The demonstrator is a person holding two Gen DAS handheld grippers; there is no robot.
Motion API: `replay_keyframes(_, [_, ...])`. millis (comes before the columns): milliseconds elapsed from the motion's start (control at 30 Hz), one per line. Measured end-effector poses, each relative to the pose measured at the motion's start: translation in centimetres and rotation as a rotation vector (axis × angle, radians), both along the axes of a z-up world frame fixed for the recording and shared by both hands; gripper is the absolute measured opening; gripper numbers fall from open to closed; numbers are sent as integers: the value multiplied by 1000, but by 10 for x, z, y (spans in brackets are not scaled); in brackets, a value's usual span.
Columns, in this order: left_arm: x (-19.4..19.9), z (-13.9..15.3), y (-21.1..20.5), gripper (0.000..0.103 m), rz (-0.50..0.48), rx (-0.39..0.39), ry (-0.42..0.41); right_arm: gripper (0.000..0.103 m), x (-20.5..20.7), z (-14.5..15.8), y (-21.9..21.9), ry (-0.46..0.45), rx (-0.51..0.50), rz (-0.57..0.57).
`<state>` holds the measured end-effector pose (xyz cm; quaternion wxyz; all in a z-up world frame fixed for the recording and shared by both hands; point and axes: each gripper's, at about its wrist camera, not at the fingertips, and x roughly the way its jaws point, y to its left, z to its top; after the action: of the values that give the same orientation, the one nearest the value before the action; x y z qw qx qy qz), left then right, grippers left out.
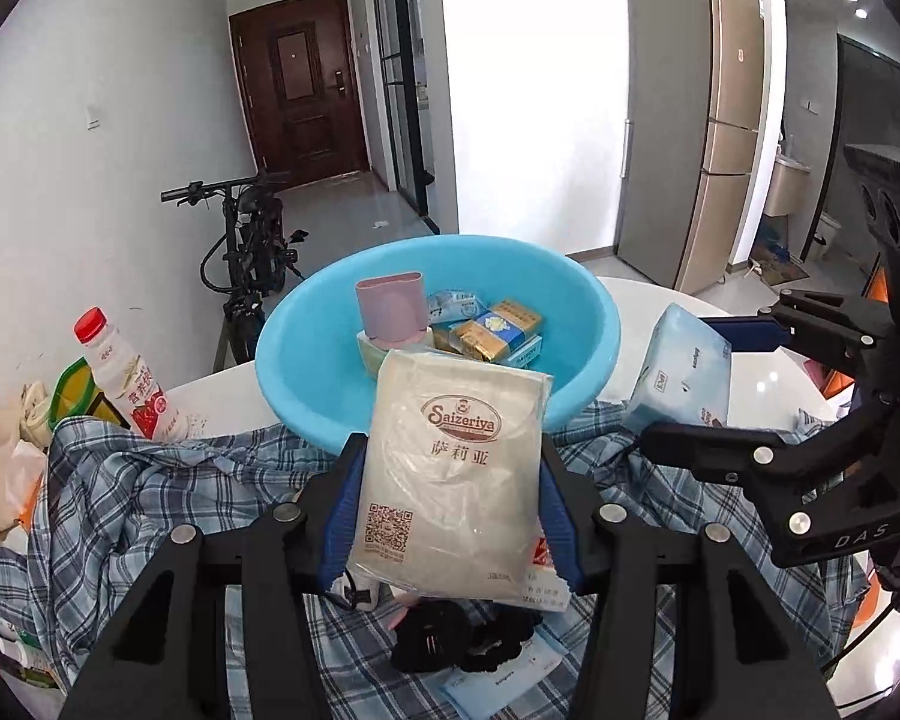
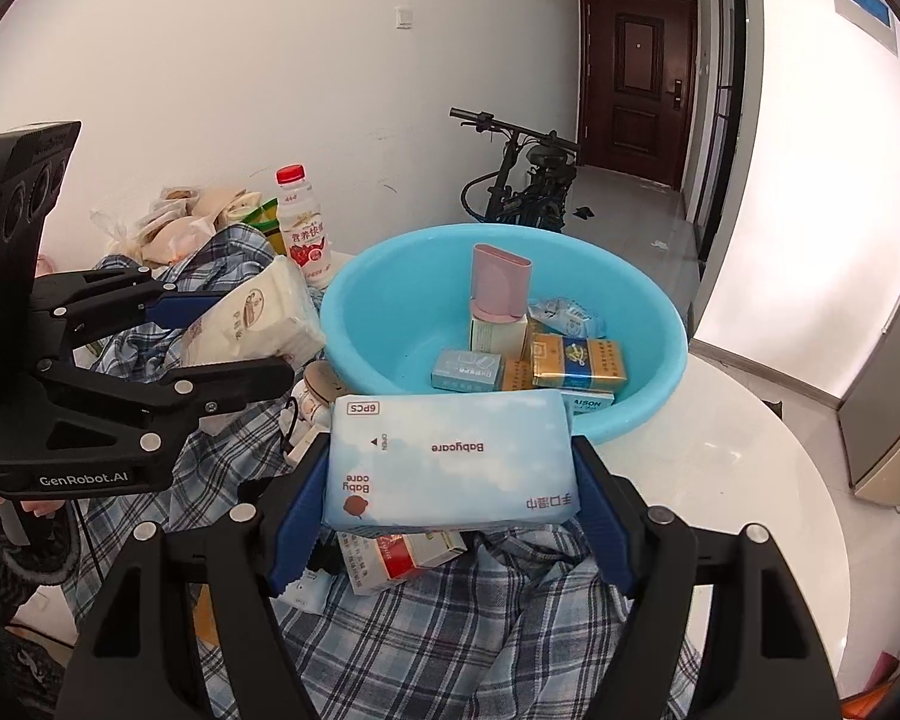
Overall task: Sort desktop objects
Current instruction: 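Carry the wipes pack over the blue basin while the left tool carries the bag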
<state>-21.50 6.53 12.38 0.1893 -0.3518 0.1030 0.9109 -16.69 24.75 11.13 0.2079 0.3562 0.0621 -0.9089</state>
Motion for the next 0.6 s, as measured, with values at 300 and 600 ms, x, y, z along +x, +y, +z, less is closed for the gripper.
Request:
replay_keyframes(300, [-52,10,3,55,20,-8,0,73,-40,12,10,-24,-14,-43])
replay_keyframes(600, [-91,16,14,55,39,-49,3,73,-82,16,6,-44,18,-36])
